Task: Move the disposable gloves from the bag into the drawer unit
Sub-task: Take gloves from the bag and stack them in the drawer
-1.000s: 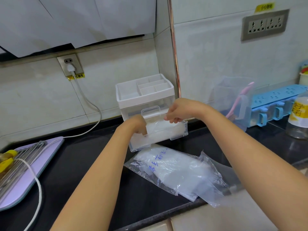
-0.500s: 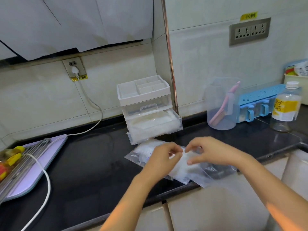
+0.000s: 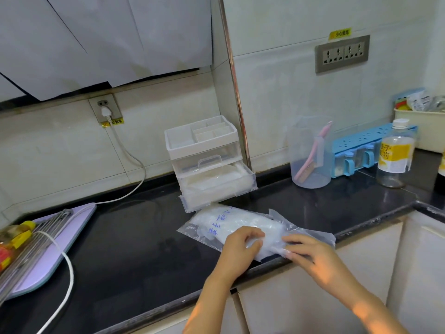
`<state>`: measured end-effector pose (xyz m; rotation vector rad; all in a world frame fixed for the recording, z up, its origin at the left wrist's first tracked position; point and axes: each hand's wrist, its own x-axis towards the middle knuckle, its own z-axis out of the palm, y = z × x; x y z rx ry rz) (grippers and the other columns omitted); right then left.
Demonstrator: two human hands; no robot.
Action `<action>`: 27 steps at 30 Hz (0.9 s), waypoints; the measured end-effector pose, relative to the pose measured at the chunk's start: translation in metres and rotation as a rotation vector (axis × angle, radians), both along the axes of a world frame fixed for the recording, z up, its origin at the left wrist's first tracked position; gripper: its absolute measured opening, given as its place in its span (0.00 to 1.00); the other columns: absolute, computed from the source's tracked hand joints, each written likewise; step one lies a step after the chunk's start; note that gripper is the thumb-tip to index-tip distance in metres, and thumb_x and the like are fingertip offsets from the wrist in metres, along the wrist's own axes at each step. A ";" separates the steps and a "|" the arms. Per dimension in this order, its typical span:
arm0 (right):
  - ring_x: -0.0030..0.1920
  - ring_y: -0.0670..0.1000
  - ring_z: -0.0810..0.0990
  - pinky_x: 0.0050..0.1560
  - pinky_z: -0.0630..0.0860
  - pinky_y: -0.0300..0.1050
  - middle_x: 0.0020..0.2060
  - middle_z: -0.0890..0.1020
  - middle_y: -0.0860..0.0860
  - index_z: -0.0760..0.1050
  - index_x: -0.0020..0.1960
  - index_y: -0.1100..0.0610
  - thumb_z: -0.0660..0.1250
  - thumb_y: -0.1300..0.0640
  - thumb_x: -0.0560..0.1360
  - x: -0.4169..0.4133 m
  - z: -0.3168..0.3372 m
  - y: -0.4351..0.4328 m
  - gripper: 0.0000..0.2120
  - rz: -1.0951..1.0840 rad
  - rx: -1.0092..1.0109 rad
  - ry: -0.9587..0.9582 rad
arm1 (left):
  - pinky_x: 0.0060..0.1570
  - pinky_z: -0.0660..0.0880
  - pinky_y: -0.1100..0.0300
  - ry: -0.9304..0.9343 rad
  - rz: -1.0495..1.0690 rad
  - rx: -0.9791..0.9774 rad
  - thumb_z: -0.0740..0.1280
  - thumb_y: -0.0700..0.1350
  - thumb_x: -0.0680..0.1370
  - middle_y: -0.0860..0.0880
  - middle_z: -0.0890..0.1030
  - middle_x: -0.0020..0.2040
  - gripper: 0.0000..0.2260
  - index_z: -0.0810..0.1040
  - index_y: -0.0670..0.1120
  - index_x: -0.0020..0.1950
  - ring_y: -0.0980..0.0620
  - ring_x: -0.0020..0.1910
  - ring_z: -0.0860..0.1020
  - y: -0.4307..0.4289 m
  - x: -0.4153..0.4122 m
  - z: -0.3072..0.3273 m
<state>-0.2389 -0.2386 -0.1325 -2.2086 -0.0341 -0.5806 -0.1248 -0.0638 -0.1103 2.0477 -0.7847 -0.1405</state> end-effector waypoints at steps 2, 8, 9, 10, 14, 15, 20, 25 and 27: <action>0.55 0.37 0.77 0.56 0.66 0.25 0.51 0.80 0.35 0.85 0.45 0.50 0.66 0.48 0.75 -0.007 0.000 0.004 0.10 -0.034 0.050 -0.077 | 0.55 0.69 0.75 0.011 0.011 -0.012 0.65 0.41 0.77 0.59 0.80 0.54 0.10 0.80 0.54 0.53 0.66 0.56 0.75 0.000 0.000 0.000; 0.50 0.37 0.79 0.52 0.68 0.25 0.48 0.80 0.36 0.84 0.44 0.54 0.70 0.61 0.74 -0.022 0.005 -0.001 0.05 -0.112 0.034 -0.118 | 0.54 0.69 0.76 0.058 0.018 -0.046 0.65 0.41 0.77 0.59 0.80 0.54 0.09 0.81 0.53 0.52 0.65 0.56 0.75 0.002 -0.001 0.003; 0.50 0.37 0.79 0.52 0.69 0.25 0.47 0.81 0.37 0.83 0.43 0.53 0.71 0.63 0.73 -0.025 0.007 -0.004 0.06 -0.136 0.064 -0.118 | 0.53 0.68 0.77 0.056 0.019 -0.046 0.65 0.41 0.77 0.59 0.80 0.54 0.09 0.80 0.53 0.52 0.65 0.56 0.75 0.002 -0.002 0.003; 0.49 0.37 0.78 0.51 0.68 0.24 0.45 0.82 0.39 0.83 0.42 0.52 0.71 0.64 0.73 -0.028 0.008 -0.006 0.07 -0.161 0.104 -0.112 | 0.52 0.68 0.77 0.054 0.019 -0.043 0.65 0.41 0.77 0.59 0.80 0.54 0.09 0.80 0.53 0.53 0.65 0.56 0.75 0.002 -0.002 0.003; 0.53 0.34 0.75 0.51 0.65 0.21 0.48 0.80 0.38 0.83 0.37 0.48 0.77 0.58 0.68 -0.041 0.013 -0.013 0.06 -0.239 0.227 -0.007 | 0.54 0.69 0.76 0.028 0.018 -0.020 0.67 0.41 0.77 0.59 0.79 0.55 0.09 0.80 0.52 0.53 0.64 0.56 0.75 0.001 -0.003 0.001; 0.53 0.35 0.75 0.50 0.66 0.22 0.48 0.80 0.39 0.82 0.39 0.50 0.77 0.56 0.67 -0.043 0.015 -0.015 0.05 -0.283 0.272 -0.001 | 0.54 0.69 0.76 0.018 0.016 -0.013 0.67 0.41 0.76 0.59 0.79 0.55 0.08 0.80 0.52 0.53 0.64 0.56 0.75 0.001 -0.003 0.001; 0.49 0.53 0.78 0.45 0.68 0.44 0.45 0.80 0.51 0.75 0.46 0.58 0.72 0.44 0.70 -0.046 0.010 -0.034 0.18 -0.713 0.522 0.037 | 0.55 0.69 0.73 0.001 0.017 0.004 0.69 0.42 0.76 0.60 0.79 0.54 0.08 0.80 0.53 0.52 0.64 0.56 0.75 0.001 -0.003 0.003; 0.37 0.54 0.72 0.41 0.68 0.45 0.37 0.82 0.60 0.79 0.40 0.66 0.74 0.41 0.66 -0.044 -0.004 -0.029 0.26 -0.400 0.983 0.253 | 0.54 0.68 0.75 -0.011 0.021 0.016 0.69 0.42 0.76 0.59 0.79 0.54 0.08 0.80 0.52 0.52 0.63 0.56 0.75 0.000 -0.002 0.002; 0.41 0.55 0.80 0.45 0.74 0.41 0.47 0.84 0.62 0.81 0.44 0.64 0.72 0.54 0.72 -0.046 0.004 -0.022 0.12 -0.335 1.059 0.167 | 0.54 0.68 0.75 -0.018 0.023 0.020 0.69 0.42 0.76 0.58 0.79 0.55 0.08 0.80 0.52 0.53 0.62 0.56 0.75 0.000 -0.001 0.001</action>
